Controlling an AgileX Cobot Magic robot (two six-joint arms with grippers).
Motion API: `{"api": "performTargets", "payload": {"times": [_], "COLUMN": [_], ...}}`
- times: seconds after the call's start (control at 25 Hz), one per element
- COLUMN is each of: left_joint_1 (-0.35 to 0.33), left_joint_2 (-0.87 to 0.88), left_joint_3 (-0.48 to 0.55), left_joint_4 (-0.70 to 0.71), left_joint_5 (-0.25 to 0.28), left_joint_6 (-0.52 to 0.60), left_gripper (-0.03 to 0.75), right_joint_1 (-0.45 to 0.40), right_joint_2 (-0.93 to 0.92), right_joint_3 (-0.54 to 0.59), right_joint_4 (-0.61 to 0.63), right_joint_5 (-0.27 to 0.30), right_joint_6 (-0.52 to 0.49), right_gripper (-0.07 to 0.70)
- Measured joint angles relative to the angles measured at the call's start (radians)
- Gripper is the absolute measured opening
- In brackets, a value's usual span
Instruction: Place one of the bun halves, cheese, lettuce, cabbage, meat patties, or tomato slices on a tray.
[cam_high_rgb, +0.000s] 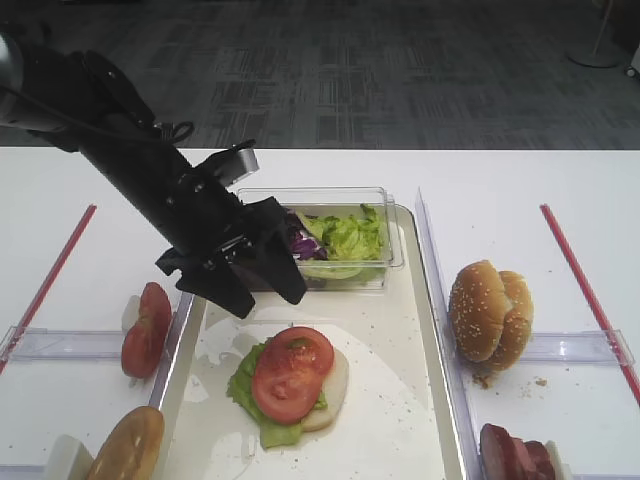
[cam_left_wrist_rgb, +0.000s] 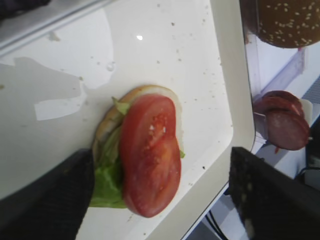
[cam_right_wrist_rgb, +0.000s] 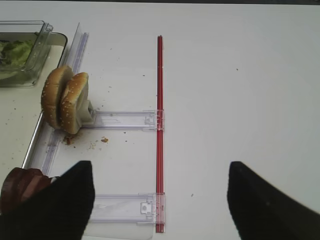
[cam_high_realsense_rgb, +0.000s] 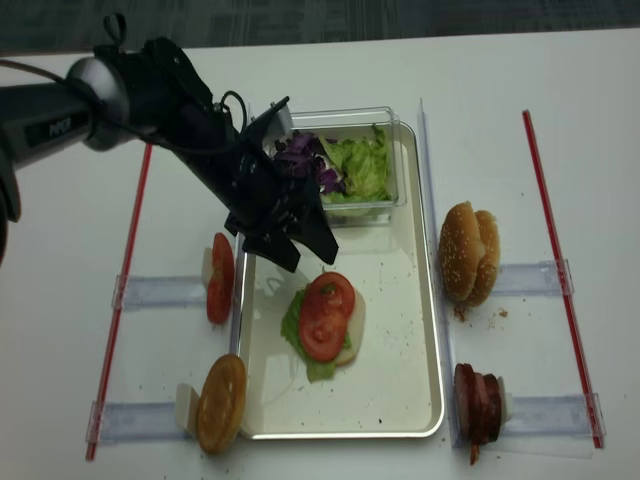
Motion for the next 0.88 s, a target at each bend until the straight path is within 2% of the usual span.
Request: {"api": "performTargets", "payload": {"times": [0.44,0.64,0.88], "left_joint_1": [0.000,0.000,-0.001], "left_joint_2": [-0.091,-0.120,-0.149], "left_joint_3": [-0.170,-0.244,-0.269], "left_joint_4": [0.205,0.373,0.554], "left_joint_5": [0.019,0.032,0.040], "left_joint_6": [-0.145,-0.251,-0.357], "left_gripper": [0.514,0.514,0.514], "right_joint_1": [0.000,0.000,0.000], "right_joint_2": [0.000,0.000,0.000], "right_joint_3": [0.000,0.000,0.000], "right_joint_4": [0.000,0.000,0.000], "right_joint_5": [0.000,0.000,0.000], "right_joint_6": [0.000,0.000,0.000], "right_gripper": [0.571,0.571,0.571]}}
